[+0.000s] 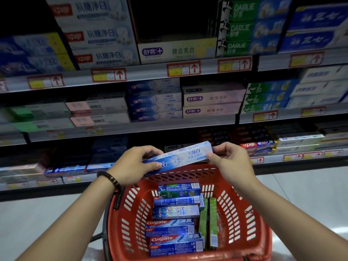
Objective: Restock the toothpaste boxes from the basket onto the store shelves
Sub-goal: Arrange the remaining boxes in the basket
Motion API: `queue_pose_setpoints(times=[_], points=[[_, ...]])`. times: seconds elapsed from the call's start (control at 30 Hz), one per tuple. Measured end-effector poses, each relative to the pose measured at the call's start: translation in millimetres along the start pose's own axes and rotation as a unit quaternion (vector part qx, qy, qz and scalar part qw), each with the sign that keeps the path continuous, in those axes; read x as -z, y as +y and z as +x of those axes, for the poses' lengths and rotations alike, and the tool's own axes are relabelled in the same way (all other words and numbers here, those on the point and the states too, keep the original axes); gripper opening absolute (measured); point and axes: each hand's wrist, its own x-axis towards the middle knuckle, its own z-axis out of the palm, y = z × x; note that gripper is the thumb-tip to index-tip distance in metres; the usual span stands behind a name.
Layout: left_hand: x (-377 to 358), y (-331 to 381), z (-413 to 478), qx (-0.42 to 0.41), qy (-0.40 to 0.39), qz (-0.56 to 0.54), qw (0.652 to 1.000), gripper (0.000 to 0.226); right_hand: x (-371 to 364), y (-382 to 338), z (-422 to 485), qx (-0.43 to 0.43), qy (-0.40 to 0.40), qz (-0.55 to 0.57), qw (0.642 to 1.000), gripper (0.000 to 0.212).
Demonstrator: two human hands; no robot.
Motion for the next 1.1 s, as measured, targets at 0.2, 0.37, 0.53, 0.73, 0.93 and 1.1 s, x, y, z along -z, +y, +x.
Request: queue_pose_setpoints(times=[0.2,0.37,0.53,0.73,0.93,1.1], points=[[0,5,0,0.013,0.092,-0.072,0.993,0.029,-2,-10,-3,-0.031,0.019,0.085,0.996,0.004],[-4,15,1,0.078,0.171,-0.237,0.953,0.045,-6,-19,-2,-0.064,0.038,0.184,0.98,0.003],[-6,18,5,0.113,0.215,-0.342,0.908,0.045,-10,-25,2,-0.054,0.069,0.198,0.976,0.005],[-8,16,9,0.14,0.265,-0.374,0.878,0.032,-18,-27,5,-0.048,0.085,0.201,0.975,0.007],[-4,17,9,0.129,0.291,-0.399,0.86,0.025,-27,-29,11,-0.043,0.088,0.207,0.974,0.008],[0,20,9,0.113,0.314,-0.396,0.855,0.018,-33,-34,15,-0.021,0.098,0.202,0.974,0.009]])
